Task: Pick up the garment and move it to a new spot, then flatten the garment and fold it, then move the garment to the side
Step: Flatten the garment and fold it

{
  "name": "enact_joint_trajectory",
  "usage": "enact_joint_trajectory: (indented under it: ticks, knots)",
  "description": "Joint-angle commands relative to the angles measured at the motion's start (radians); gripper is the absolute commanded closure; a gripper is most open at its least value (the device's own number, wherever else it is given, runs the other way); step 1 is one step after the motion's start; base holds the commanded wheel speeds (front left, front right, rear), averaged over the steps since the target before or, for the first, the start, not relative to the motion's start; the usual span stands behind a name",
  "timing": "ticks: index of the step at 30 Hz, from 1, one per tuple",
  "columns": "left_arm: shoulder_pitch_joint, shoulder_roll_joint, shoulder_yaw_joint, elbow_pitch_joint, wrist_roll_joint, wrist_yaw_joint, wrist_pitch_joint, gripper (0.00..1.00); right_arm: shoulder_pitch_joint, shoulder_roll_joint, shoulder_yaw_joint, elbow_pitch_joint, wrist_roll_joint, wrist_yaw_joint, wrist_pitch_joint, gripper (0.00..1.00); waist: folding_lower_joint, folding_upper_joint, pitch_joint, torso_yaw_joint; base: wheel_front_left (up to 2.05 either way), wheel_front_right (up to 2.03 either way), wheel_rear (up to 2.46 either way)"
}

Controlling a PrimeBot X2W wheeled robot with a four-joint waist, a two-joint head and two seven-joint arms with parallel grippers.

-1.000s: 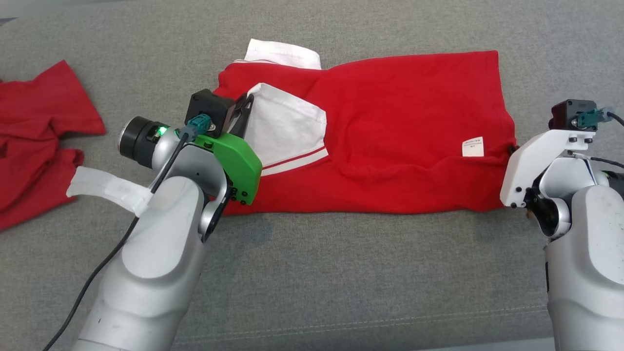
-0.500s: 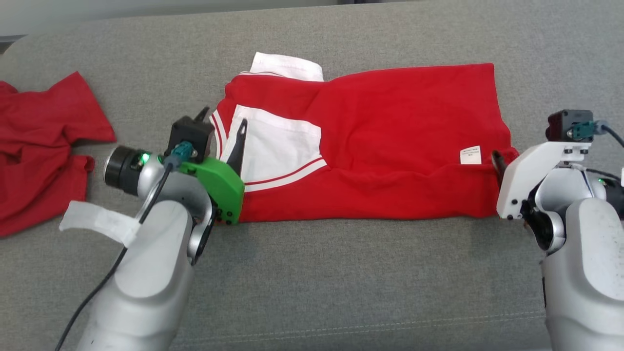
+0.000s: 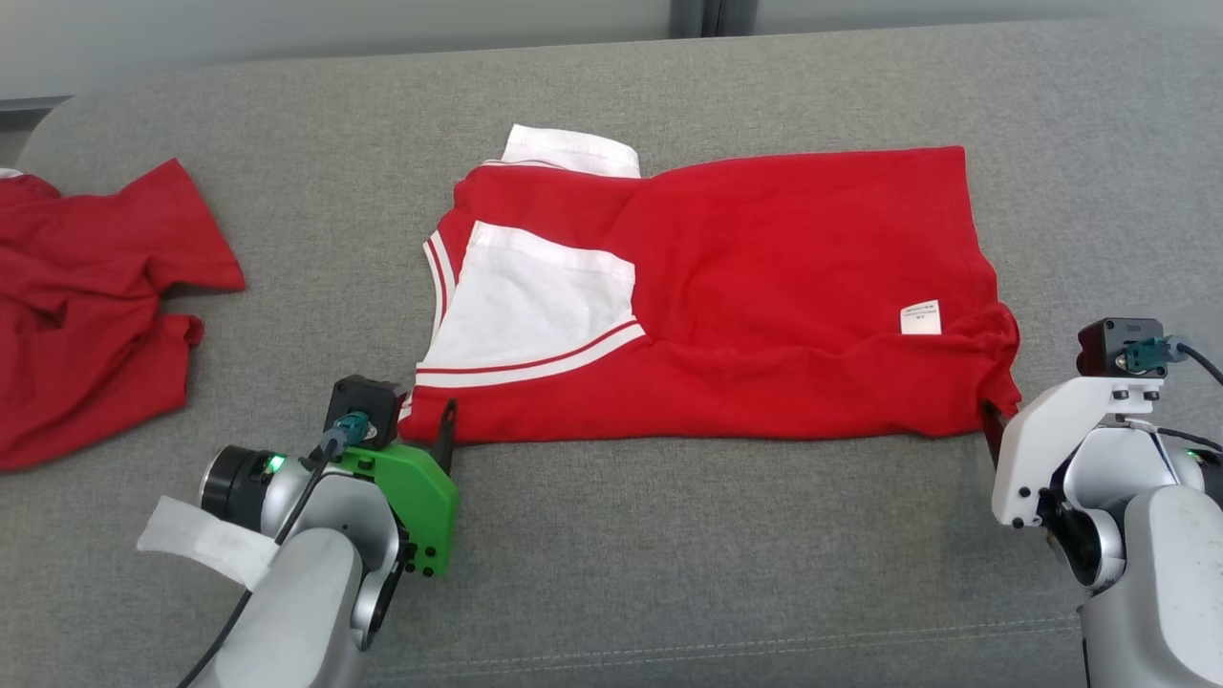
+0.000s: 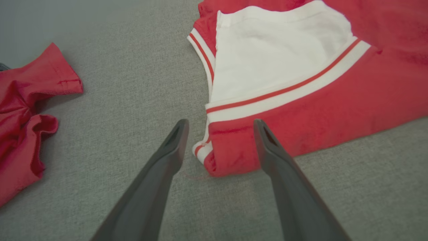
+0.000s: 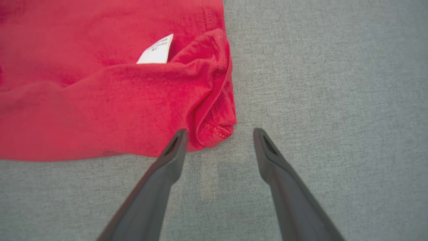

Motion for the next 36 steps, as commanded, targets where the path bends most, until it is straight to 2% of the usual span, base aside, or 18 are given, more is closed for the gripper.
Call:
enact_joint_trajectory:
  ticks: [1,9,21,36]
  knots:
    - [0.012,0.011,0.001,-0.002,-0.002,0.007,0.007,0.00,0.008,-0.004,-0.003,0.004,-0.008,0.000,-0.004,0.00,0.0000,0.0000,0.002,-0.004,0.00,0.00,0.00]
    - [0.012,0.022,-0.005,-0.002,-0.005,0.024,0.034,0.00,-0.040,-0.001,0.017,0.062,-0.015,0.000,-0.038,0.00,0.0000,0.0000,0.018,-0.012,0.00,0.00,0.00]
    - [0.012,0.000,-0.014,0.013,-0.037,0.024,0.043,0.00,-0.030,-0.035,0.018,0.072,-0.169,0.000,-0.046,0.00,0.0000,0.0000,0.031,-0.001,0.00,0.00,0.00]
    - [-0.010,0.012,-0.010,0.028,-0.054,0.048,0.032,0.00,-0.023,-0.011,0.045,0.064,-0.110,0.000,-0.032,0.00,0.0000,0.0000,0.044,0.000,0.00,0.00,0.00]
